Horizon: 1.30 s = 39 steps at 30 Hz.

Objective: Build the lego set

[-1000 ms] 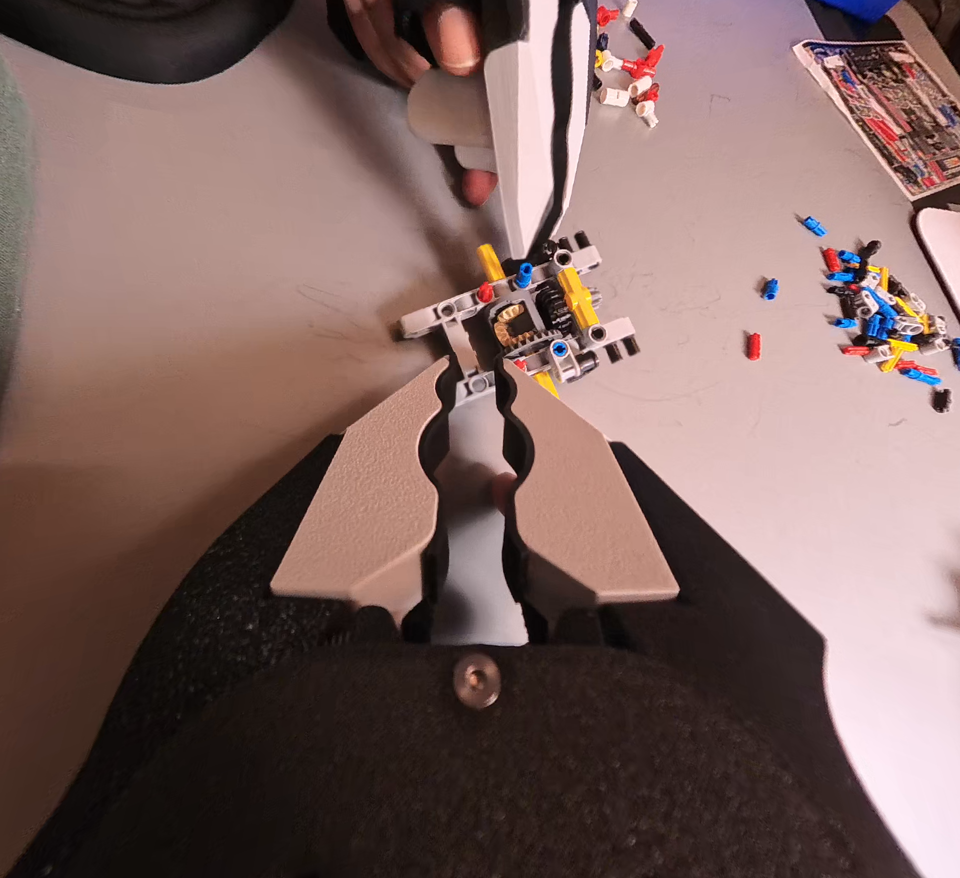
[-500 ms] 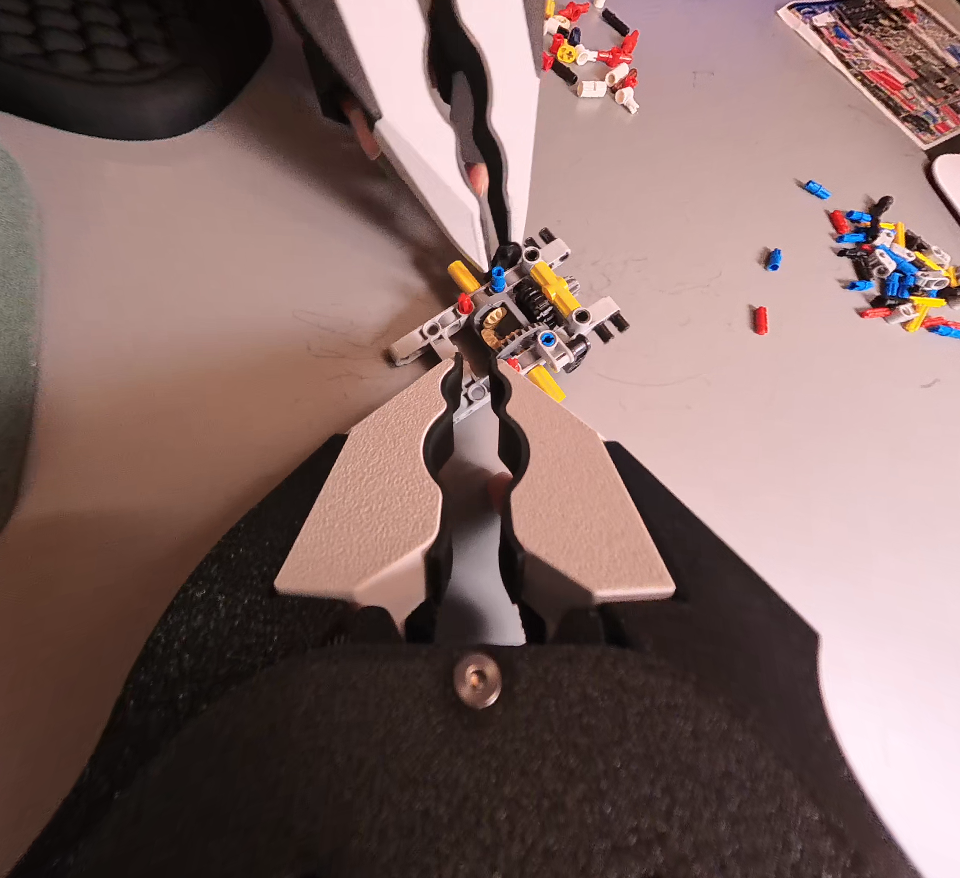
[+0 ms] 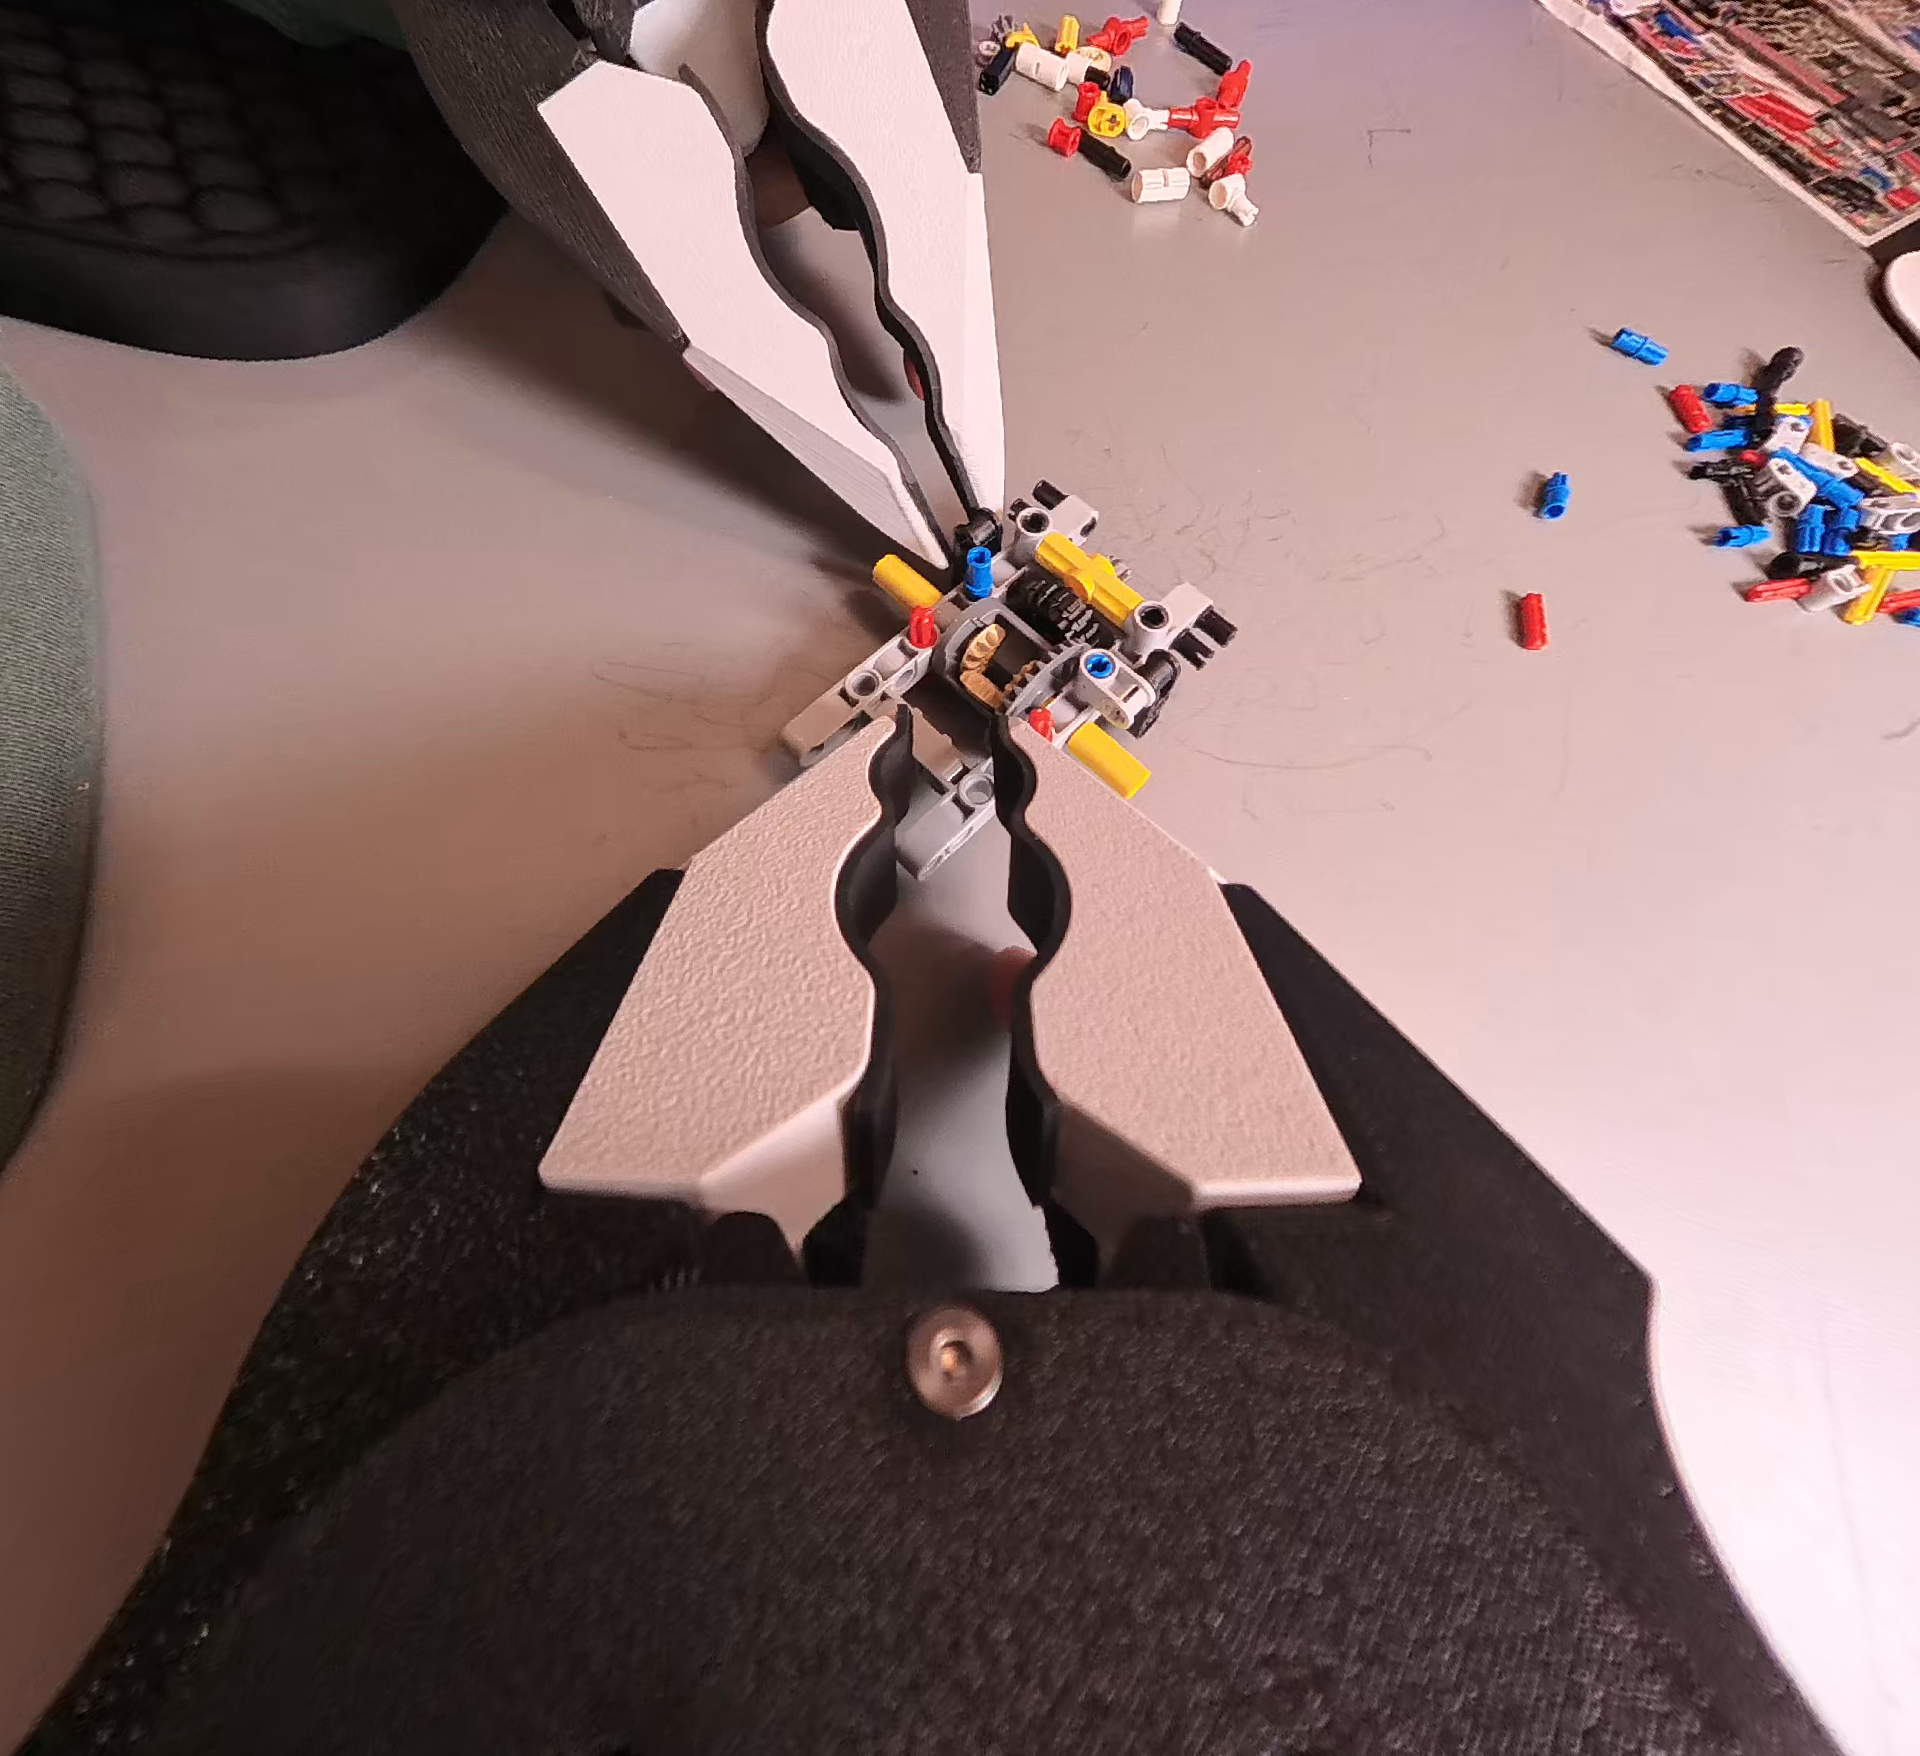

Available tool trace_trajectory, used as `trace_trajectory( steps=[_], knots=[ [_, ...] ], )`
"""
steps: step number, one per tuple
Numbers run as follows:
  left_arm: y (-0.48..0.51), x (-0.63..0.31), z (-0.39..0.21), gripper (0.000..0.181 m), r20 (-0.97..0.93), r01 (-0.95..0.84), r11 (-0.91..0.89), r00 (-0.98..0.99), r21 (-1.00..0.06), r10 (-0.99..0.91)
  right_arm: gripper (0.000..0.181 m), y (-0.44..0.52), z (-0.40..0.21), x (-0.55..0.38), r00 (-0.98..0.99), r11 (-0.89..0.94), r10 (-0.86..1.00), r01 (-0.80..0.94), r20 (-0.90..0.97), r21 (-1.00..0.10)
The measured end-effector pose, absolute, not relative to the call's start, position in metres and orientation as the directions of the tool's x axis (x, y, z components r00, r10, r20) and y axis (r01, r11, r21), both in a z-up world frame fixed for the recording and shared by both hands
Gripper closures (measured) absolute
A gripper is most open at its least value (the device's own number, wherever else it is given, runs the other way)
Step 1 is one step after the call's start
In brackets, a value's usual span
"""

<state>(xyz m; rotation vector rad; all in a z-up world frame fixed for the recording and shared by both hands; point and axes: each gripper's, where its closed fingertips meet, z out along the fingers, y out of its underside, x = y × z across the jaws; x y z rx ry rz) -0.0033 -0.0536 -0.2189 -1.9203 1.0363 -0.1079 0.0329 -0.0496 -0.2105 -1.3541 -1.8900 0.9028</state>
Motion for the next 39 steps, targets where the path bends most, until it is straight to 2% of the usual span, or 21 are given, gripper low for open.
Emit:
trace_trajectory(
  steps=[14, 17, 21, 24, 27, 30, 32, 33, 36, 39],
  knots=[
    [-0.053, -0.004, -0.220, 0.176, -0.336, -0.625, -0.212, 0.639, -0.751, -0.692, 0.167, -0.049, -0.210, 0.033, -0.264, 0.213, 0.961, 0.518, 0.082, -0.829],
    [-0.052, -0.006, -0.220, 0.176, -0.314, -0.610, -0.239, 0.657, -0.756, -0.685, 0.161, -0.052, -0.207, 0.037, -0.293, 0.204, 0.955, 0.516, 0.052, -0.832],
    [-0.052, -0.010, -0.218, 0.173, -0.270, -0.573, -0.269, 0.683, -0.774, -0.679, 0.159, 0.001, -0.165, 0.054, -0.152, 0.115, 0.987, 0.456, 0.051, -0.882],
    [-0.055, -0.009, -0.213, 0.168, -0.172, -0.502, -0.296, 0.692, -0.812, -0.701, 0.159, 0.052, -0.175, 0.082, -0.044, 0.128, 0.991, 0.567, 0.125, -0.814],
    [-0.064, -0.006, -0.205, 0.164, -0.054, -0.425, -0.318, 0.665, -0.847, -0.745, 0.158, 0.073, -0.202, 0.096, -0.052, 0.132, 0.990, 0.658, 0.131, -0.741],
    [-0.066, -0.010, -0.194, 0.164, -0.041, -0.383, -0.298, 0.670, -0.874, -0.742, 0.157, 0.078, -0.221, 0.096, -0.082, 0.123, 0.992, 0.706, 0.091, -0.697],
    [-0.065, -0.015, -0.190, 0.165, -0.041, -0.363, -0.292, 0.685, -0.885, -0.727, 0.163, 0.082, -0.223, 0.091, -0.088, 0.136, 0.991, 0.711, 0.105, -0.690],
    [-0.065, -0.017, -0.189, 0.165, -0.039, -0.354, -0.292, 0.692, -0.889, -0.721, 0.173, 0.079, -0.223, 0.090, -0.103, 0.146, 0.989, 0.716, 0.103, -0.683],
    [-0.063, -0.022, -0.187, 0.165, -0.025, -0.322, -0.294, 0.712, -0.900, -0.702, 0.181, 0.062, -0.221, 0.084, -0.169, 0.211, 0.977, 0.696, 0.129, -0.686],
    [-0.063, -0.017, -0.182, 0.166, 0.043, -0.258, -0.312, 0.705, -0.914, -0.708, 0.181, 0.034, -0.198, 0.069, -0.231, 0.289, 0.955, 0.579, 0.186, -0.763]
  ],
)
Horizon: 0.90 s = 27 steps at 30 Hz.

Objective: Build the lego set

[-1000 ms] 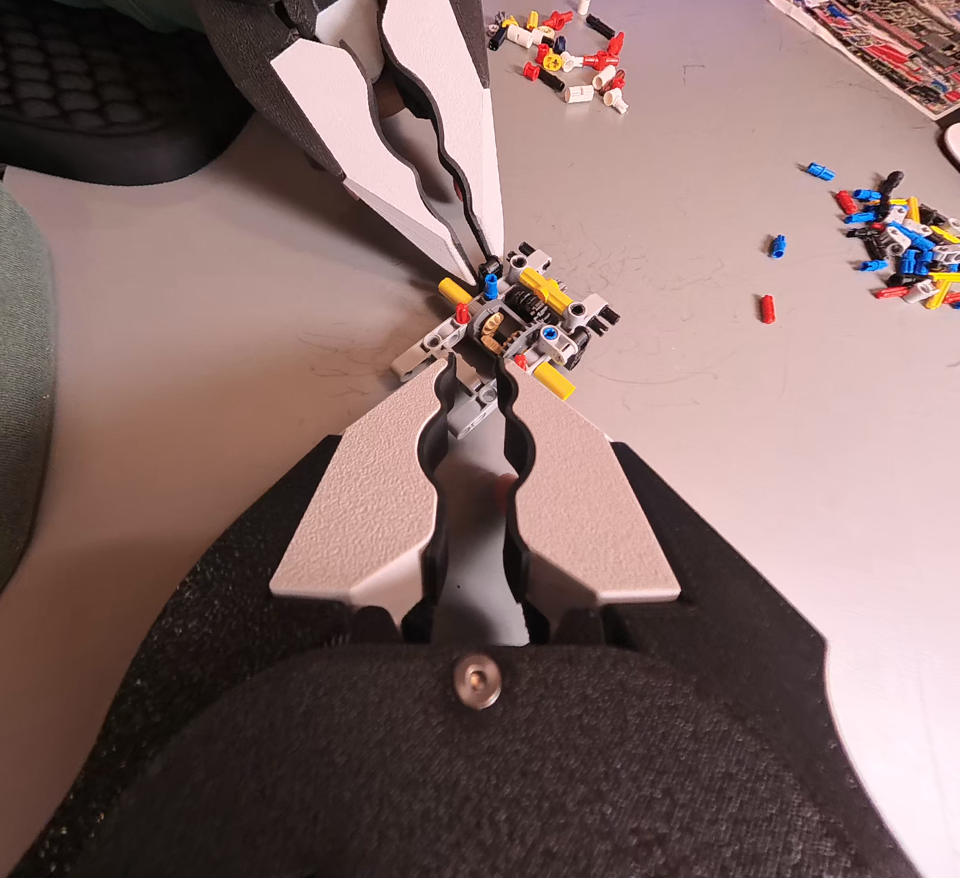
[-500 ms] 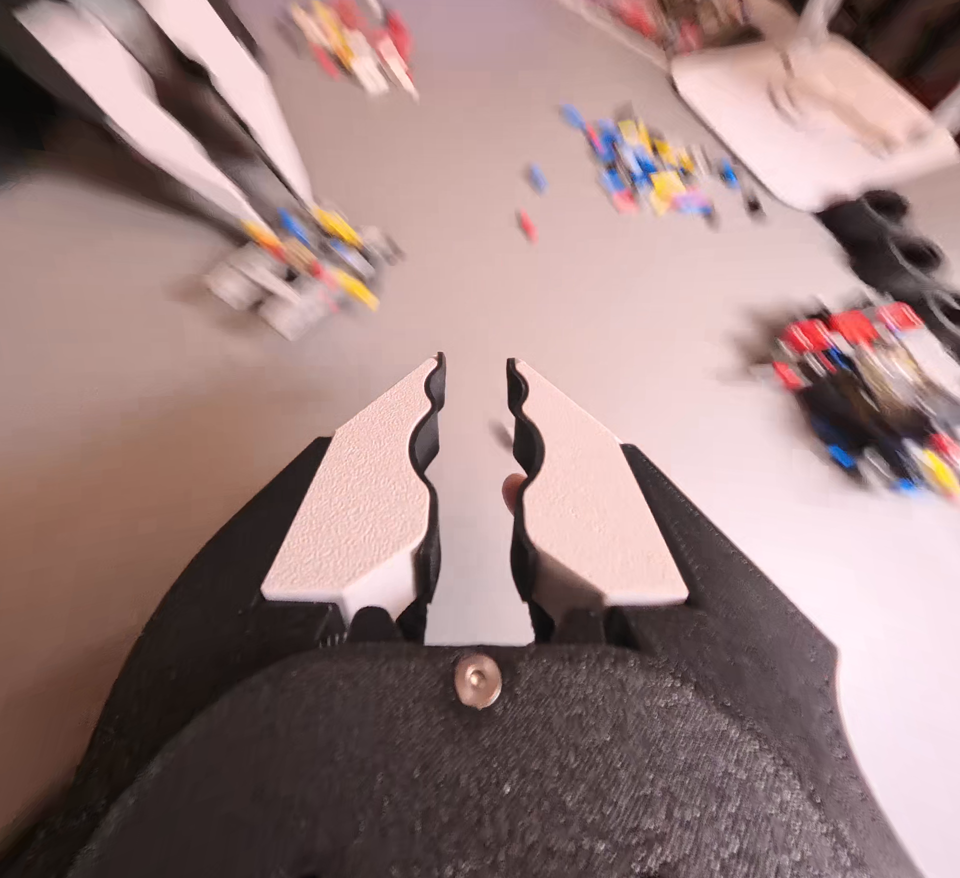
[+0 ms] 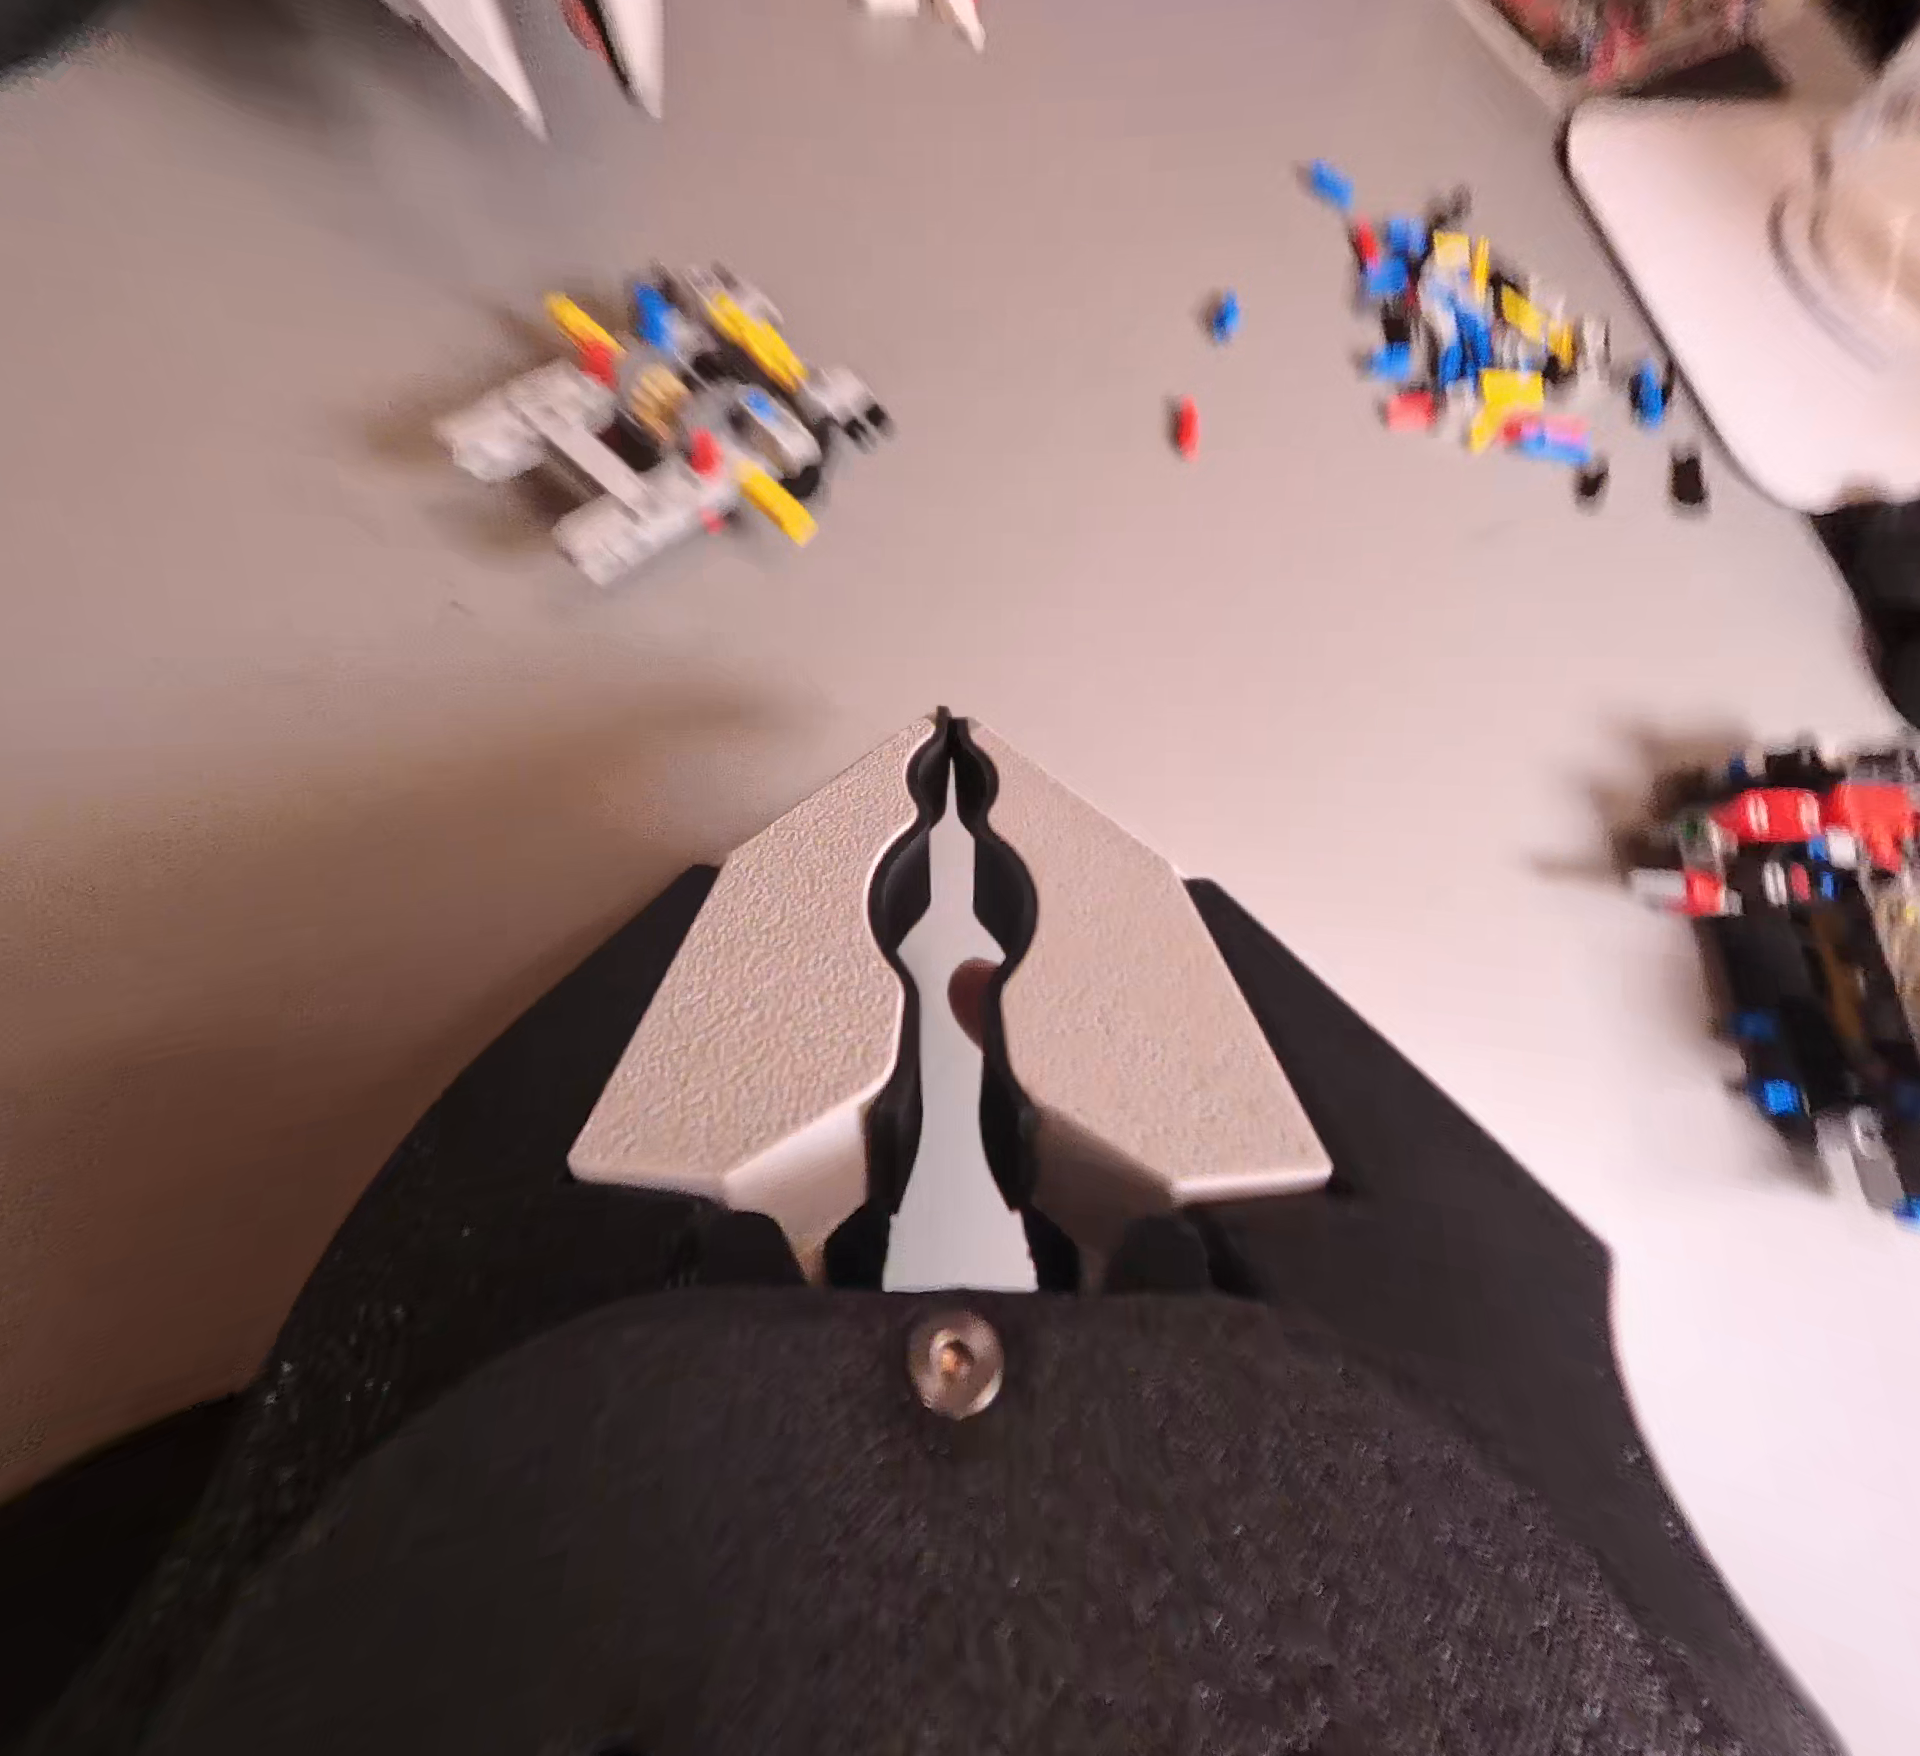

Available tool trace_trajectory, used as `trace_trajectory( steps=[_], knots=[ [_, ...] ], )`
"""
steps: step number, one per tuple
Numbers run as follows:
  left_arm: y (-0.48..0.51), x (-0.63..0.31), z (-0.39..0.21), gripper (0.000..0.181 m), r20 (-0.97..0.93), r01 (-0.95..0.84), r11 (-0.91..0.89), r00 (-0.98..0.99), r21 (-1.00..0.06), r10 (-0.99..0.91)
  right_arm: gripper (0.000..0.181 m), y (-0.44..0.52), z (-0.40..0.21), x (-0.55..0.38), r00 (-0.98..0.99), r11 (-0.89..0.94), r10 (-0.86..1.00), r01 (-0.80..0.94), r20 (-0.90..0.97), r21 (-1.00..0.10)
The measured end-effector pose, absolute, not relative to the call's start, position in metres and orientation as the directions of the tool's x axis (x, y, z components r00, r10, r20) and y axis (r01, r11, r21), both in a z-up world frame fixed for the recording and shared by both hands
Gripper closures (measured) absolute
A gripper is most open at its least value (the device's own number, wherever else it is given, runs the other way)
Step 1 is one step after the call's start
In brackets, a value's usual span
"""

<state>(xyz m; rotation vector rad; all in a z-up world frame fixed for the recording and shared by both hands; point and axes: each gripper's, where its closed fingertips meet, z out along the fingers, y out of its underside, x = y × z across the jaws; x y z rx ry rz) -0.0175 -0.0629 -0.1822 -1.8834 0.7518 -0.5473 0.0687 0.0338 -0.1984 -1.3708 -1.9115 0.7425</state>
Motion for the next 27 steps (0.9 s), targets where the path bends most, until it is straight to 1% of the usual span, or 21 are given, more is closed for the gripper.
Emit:
trace_trajectory(
  steps=[2, 5, 7, 10, 12, 14, 16, 20, 22, 24, 27],
  knots=[
    [-0.064, -0.012, -0.181, 0.166, 0.088, -0.226, -0.329, 0.690, -0.917, -0.718, 0.181, 0.010, -0.183, 0.060, -0.282, 0.333, 0.936, 0.506, 0.211, -0.796],
    [-0.065, -0.008, -0.185, 0.166, 0.093, -0.237, -0.338, 0.680, -0.911, -0.727, 0.181, -0.001, -0.175, 0.052, -0.305, 0.392, 0.914, 0.485, 0.269, -0.782],
    [-0.065, -0.007, -0.188, 0.166, 0.076, -0.259, -0.337, 0.682, -0.905, -0.727, 0.181, 0.015, -0.182, 0.055, -0.271, 0.402, 0.915, 0.553, 0.299, -0.730],
    [-0.063, -0.010, -0.189, 0.166, 0.051, -0.272, -0.330, 0.698, -0.904, -0.714, 0.165, 0.052, -0.205, 0.074, -0.207, 0.355, 0.932, 0.691, 0.298, -0.630],
    [-0.059, -0.016, -0.189, 0.164, 0.040, -0.269, -0.332, 0.720, -0.904, -0.693, 0.156, 0.065, -0.218, 0.085, -0.189, 0.311, 0.947, 0.734, 0.259, -0.603],
    [-0.056, -0.019, -0.188, 0.161, 0.049, -0.252, -0.337, 0.732, -0.907, -0.679, 0.156, 0.064, -0.224, 0.086, -0.187, 0.267, 0.963, 0.732, 0.191, -0.627],
    [-0.054, -0.022, -0.187, 0.160, 0.064, -0.233, -0.344, 0.740, -0.910, -0.670, 0.160, 0.061, -0.227, 0.084, -0.181, 0.243, 0.970, 0.743, 0.163, -0.623],
    [-0.053, -0.024, -0.186, 0.161, 0.070, -0.220, -0.344, 0.746, -0.913, -0.662, 0.164, 0.034, -0.226, 0.081, -0.269, 0.284, 0.956, 0.728, 0.121, -0.624],
    [-0.053, -0.025, -0.185, 0.161, 0.073, -0.216, -0.345, 0.745, -0.914, -0.663, 0.164, 0.021, -0.222, 0.080, -0.308, 0.275, 0.949, 0.700, 0.069, -0.659],
    [-0.053, -0.025, -0.185, 0.161, 0.075, -0.213, -0.343, 0.745, -0.915, -0.663, 0.164, 0.025, -0.214, 0.078, -0.290, 0.254, 0.955, 0.680, 0.066, -0.687],
    [-0.053, -0.026, -0.185, 0.161, 0.073, -0.213, -0.342, 0.747, -0.915, -0.661, 0.163, 0.047, -0.217, 0.079, -0.239, 0.263, 0.962, 0.704, 0.129, -0.660]
  ],
)
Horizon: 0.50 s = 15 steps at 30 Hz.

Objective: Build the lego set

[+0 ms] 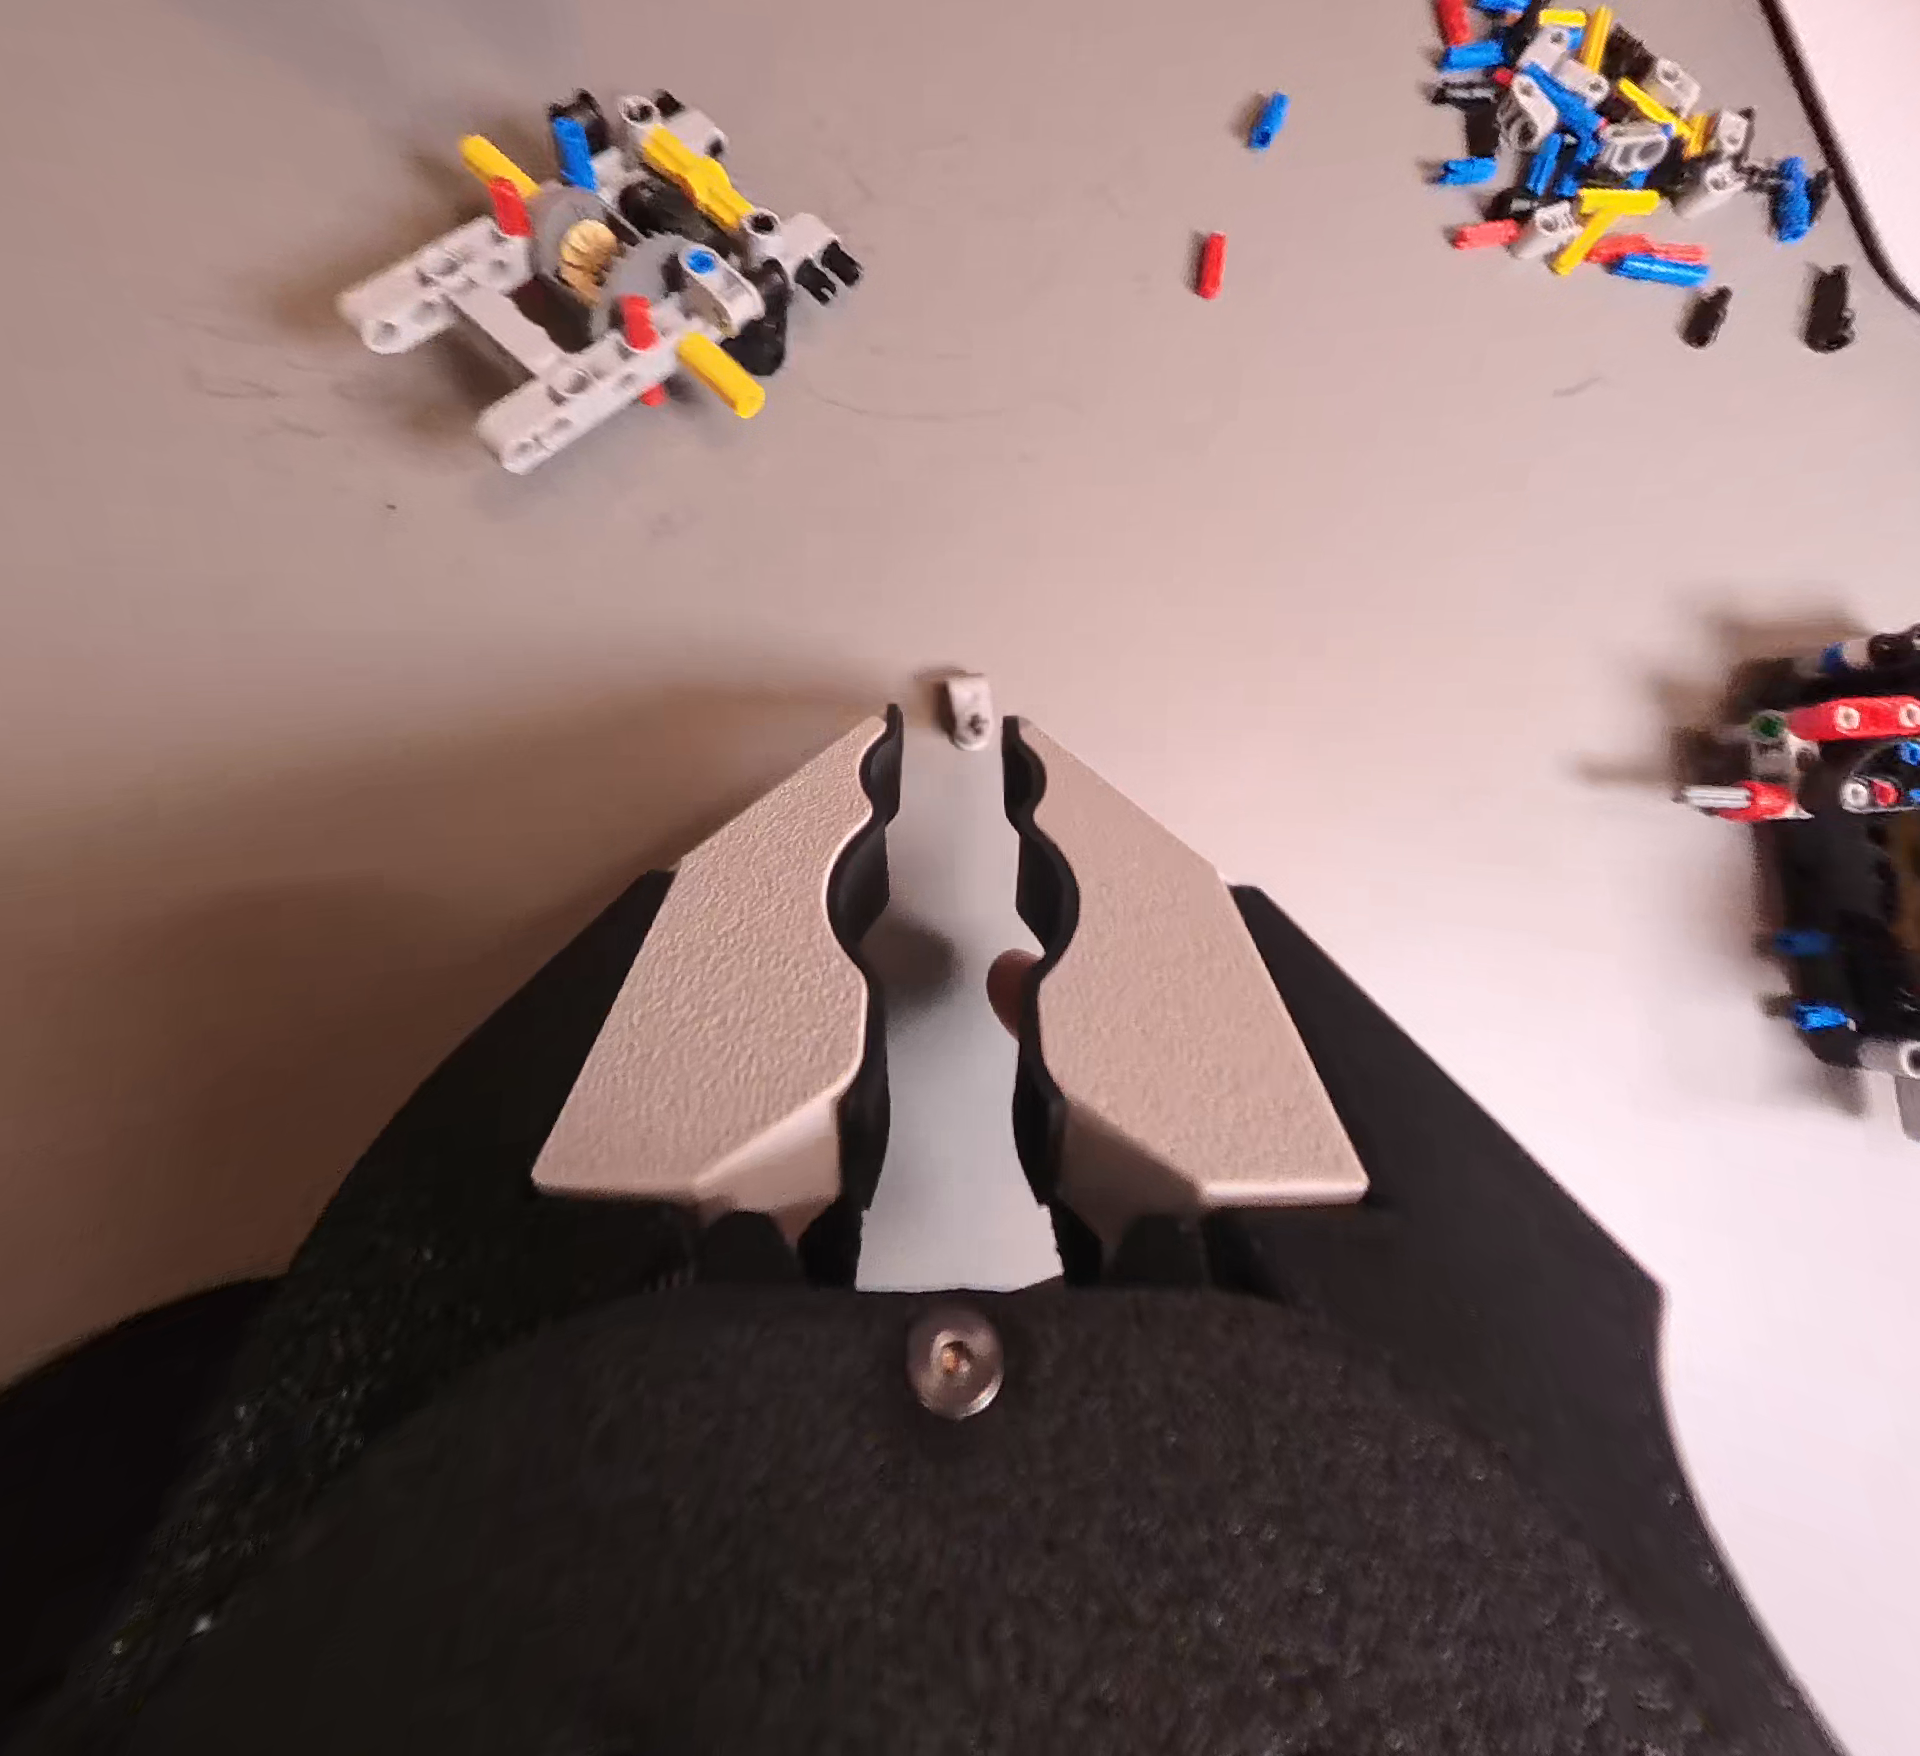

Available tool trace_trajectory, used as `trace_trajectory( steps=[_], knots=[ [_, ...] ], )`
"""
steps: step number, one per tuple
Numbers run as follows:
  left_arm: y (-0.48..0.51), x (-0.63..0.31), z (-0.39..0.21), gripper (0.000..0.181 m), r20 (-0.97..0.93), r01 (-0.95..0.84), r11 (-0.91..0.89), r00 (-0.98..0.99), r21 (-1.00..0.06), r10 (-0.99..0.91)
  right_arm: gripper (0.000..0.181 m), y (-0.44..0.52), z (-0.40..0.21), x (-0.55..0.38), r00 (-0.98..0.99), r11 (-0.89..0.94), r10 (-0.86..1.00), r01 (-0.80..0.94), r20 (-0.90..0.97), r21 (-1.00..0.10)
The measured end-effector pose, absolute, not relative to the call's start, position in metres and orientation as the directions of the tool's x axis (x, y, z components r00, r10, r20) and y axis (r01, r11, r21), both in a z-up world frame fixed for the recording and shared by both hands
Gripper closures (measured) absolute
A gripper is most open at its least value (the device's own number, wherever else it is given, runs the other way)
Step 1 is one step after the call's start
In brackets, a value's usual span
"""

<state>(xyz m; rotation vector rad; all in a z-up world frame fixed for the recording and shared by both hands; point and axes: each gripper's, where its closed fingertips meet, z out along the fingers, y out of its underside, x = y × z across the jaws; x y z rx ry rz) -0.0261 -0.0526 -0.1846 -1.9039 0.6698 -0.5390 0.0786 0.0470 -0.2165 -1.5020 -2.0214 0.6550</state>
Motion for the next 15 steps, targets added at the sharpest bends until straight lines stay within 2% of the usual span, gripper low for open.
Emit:
trace_trajectory(
  steps=[4, 6, 9, 15],
  knots=[
    [-0.051, -0.030, -0.186, 0.161, 0.051, -0.228, -0.337, 0.757, -0.913, -0.651, 0.163, 0.049, -0.226, 0.073, -0.252, 0.271, 0.960, 0.727, 0.122, -0.631],
    [-0.051, -0.032, -0.187, 0.160, 0.039, -0.240, -0.335, 0.760, -0.911, -0.649, 0.174, 0.048, -0.228, 0.071, -0.273, 0.295, 0.953, 0.729, 0.133, -0.618],
    [-0.051, -0.033, -0.189, 0.159, 0.040, -0.249, -0.346, 0.758, -0.905, -0.651, 0.175, 0.045, -0.228, 0.071, -0.298, 0.303, 0.948, 0.736, 0.113, -0.606],
    [-0.051, -0.035, -0.198, 0.148, 0.009, -0.318, -0.354, 0.733, -0.879, -0.681, 0.175, 0.013, -0.205, 0.065, -0.381, 0.314, 0.922, 0.635, 0.068, -0.706]
  ],
)
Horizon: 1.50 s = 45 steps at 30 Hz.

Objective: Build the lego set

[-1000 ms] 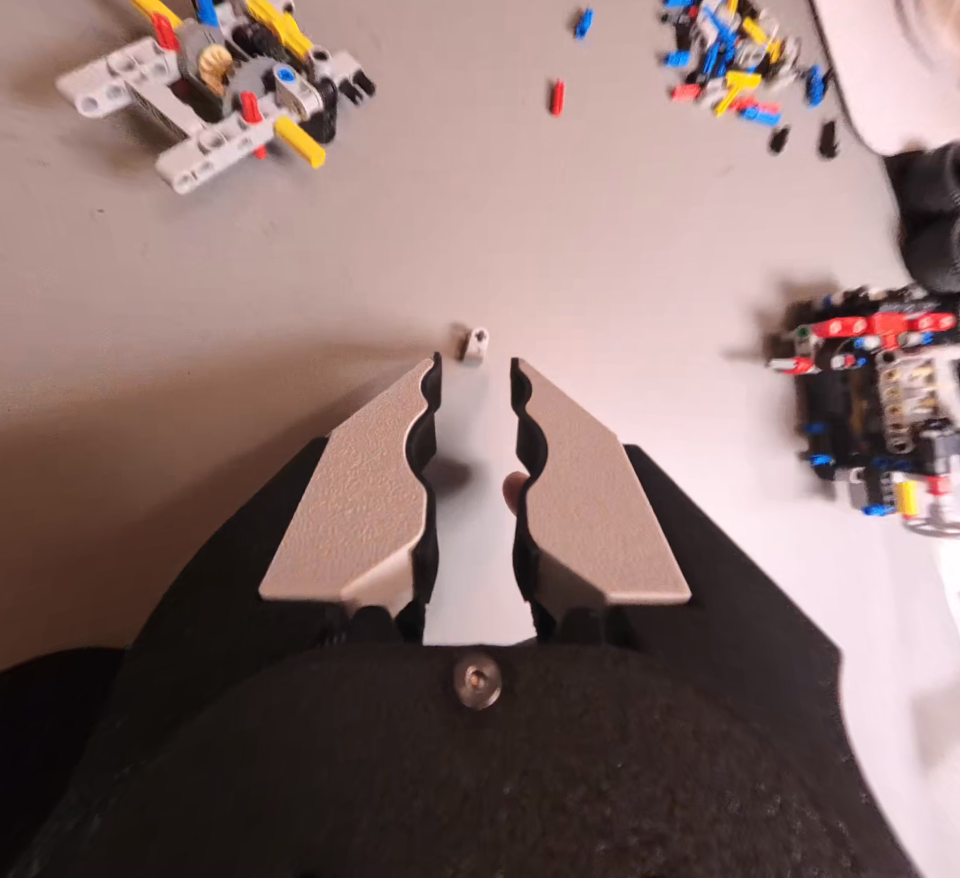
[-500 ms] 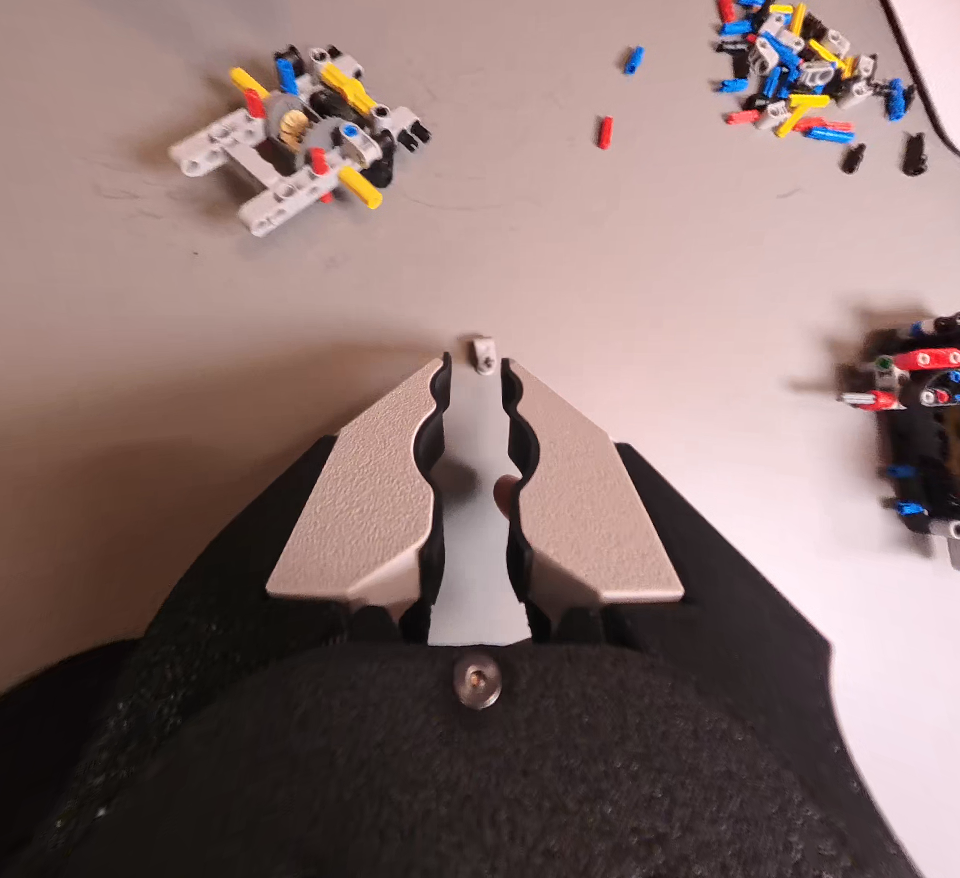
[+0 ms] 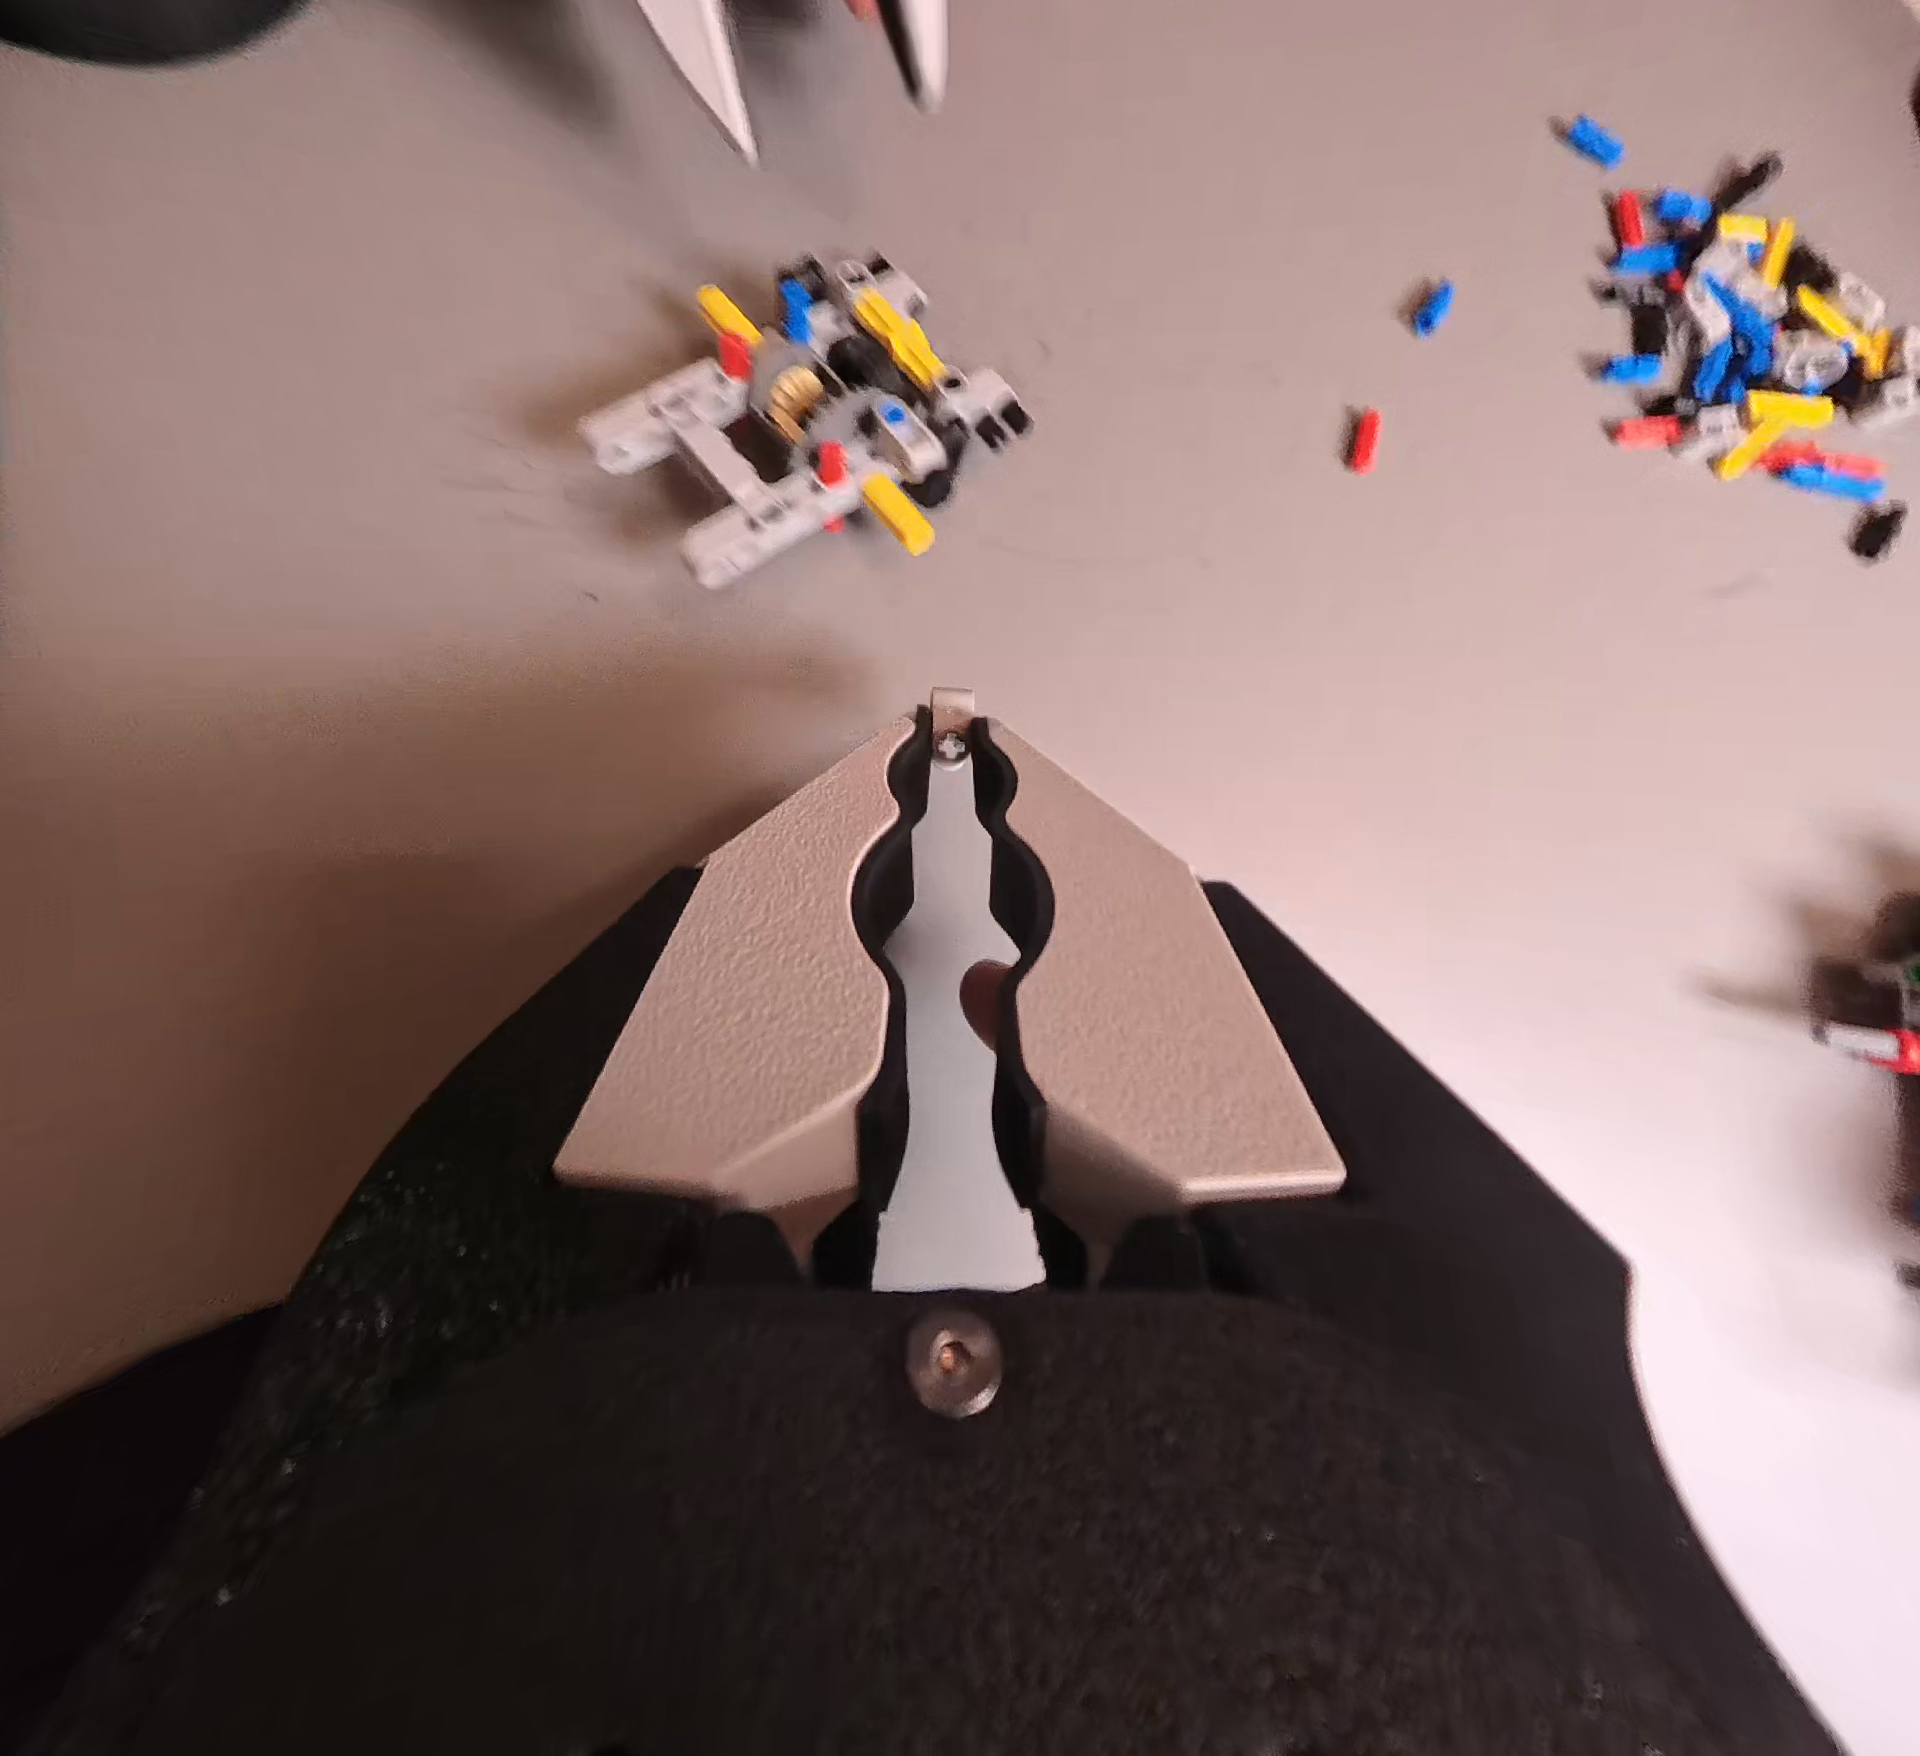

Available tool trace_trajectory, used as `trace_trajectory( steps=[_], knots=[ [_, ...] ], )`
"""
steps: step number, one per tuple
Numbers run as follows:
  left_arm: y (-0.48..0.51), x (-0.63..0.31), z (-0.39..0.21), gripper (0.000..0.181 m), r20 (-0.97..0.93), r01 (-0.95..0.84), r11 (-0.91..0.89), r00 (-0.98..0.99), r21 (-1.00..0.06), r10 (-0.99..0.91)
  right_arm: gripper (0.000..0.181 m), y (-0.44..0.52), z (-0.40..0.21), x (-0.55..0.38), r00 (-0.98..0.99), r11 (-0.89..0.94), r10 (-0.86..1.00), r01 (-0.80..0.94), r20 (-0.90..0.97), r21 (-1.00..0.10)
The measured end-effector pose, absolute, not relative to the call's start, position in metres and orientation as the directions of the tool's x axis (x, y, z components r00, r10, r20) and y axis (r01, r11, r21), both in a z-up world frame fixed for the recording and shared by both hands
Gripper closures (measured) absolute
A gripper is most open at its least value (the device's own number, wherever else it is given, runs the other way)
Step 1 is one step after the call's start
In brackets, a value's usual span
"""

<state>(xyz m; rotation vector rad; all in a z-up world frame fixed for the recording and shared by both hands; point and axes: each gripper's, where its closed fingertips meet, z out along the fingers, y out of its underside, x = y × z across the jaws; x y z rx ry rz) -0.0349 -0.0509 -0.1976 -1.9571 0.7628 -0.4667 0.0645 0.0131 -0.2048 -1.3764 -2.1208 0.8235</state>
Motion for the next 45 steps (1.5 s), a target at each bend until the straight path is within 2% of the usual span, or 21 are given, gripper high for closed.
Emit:
trace_trajectory(
  steps=[5, 9, 13, 16, 21, 25, 28, 37, 41, 45],
  knots=[
    [-0.041, -0.043, -0.209, 0.131, 0.013, -0.400, -0.369, 0.663, -0.839, -0.748, 0.175, -0.044, -0.180, 0.050, -0.501, 0.356, 0.863, 0.504, 0.069, -0.787],
    [-0.033, -0.038, -0.220, 0.115, 0.017, -0.488, -0.349, 0.563, -0.800, -0.826, 0.175, -0.079, -0.193, 0.047, -0.583, 0.425, 0.809, 0.494, 0.074, -0.759],
    [-0.032, -0.023, -0.223, 0.104, 0.040, -0.535, -0.312, 0.459, -0.785, -0.888, 0.175, -0.074, -0.205, 0.047, -0.569, 0.426, 0.820, 0.526, 0.068, -0.736],
    [-0.035, -0.013, -0.225, 0.106, 0.032, -0.556, -0.288, 0.424, -0.780, -0.905, 0.175, -0.060, -0.210, 0.047, -0.528, 0.397, 0.847, 0.551, 0.062, -0.734],
    [-0.047, -0.004, -0.221, 0.132, 0.006, -0.555, -0.246, 0.399, -0.795, -0.917, 0.175, -0.037, -0.213, 0.048, -0.466, 0.366, 0.881, 0.570, 0.078, -0.735],
    [-0.049, -0.004, -0.220, 0.143, -0.023, -0.552, -0.241, 0.428, -0.799, -0.903, 0.175, -0.023, -0.213, 0.049, -0.425, 0.346, 0.901, 0.574, 0.091, -0.742],
    [-0.050, -0.005, -0.219, 0.141, -0.040, -0.550, -0.237, 0.444, -0.801, -0.895, 0.175, -0.016, -0.213, 0.051, -0.404, 0.338, 0.909, 0.576, 0.100, -0.744],
    [-0.042, -0.010, -0.218, 0.110, -0.030, -0.523, -0.274, 0.500, -0.807, -0.865, 0.175, -0.007, -0.207, 0.053, -0.367, 0.326, 0.922, 0.567, 0.122, -0.756],
    [-0.041, -0.002, -0.222, 0.113, -0.055, -0.551, -0.264, 0.495, -0.792, -0.867, 0.175, -0.010, -0.206, 0.053, -0.379, 0.335, 0.917, 0.560, 0.125, -0.758],
    [-0.041, 0.001, -0.224, 0.133, -0.068, -0.571, -0.260, 0.489, -0.779, -0.870, 0.175, -0.012, -0.202, 0.053, -0.380, 0.336, 0.916, 0.545, 0.131, -0.768]
  ],
)
